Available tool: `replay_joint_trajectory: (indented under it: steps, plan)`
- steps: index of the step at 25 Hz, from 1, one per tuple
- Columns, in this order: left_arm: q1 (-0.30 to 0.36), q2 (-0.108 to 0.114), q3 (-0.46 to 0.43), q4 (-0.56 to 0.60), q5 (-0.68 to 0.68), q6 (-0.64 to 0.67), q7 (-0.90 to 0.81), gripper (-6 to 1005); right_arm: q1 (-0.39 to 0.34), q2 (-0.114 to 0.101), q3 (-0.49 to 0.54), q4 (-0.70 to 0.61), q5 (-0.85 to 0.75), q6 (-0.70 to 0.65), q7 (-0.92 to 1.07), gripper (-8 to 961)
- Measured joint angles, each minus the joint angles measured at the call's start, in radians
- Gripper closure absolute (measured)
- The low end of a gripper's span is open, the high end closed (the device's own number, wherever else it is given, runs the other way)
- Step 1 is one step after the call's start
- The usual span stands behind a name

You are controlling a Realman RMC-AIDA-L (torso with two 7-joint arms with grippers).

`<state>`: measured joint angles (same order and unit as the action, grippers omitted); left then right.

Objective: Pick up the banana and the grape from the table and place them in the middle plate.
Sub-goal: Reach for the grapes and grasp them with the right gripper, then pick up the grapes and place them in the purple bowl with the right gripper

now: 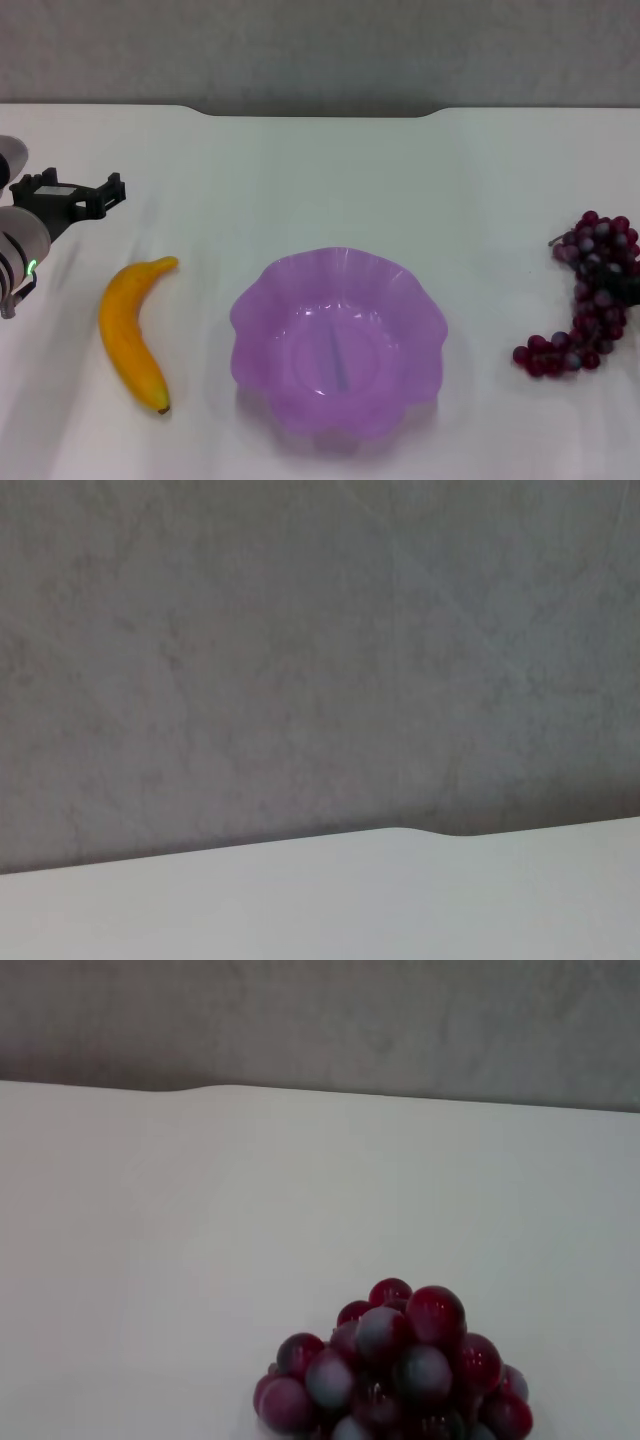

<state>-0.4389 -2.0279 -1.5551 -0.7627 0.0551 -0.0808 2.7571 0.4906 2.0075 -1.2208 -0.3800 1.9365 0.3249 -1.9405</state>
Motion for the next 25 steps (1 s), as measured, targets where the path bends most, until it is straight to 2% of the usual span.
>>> replay_joint_trajectory:
  steps: [14,25]
  plan:
    - [0.002,-0.001,0.001,-0.001,0.0,0.003,-0.001,178,0.003,-0.001,0.013,-0.01,0.01,-0.05,-0.025,88]
    - [0.001,-0.002,0.001,-0.002,-0.002,0.003,-0.002,180,0.006,0.0,0.012,-0.01,0.007,-0.052,-0.025,166]
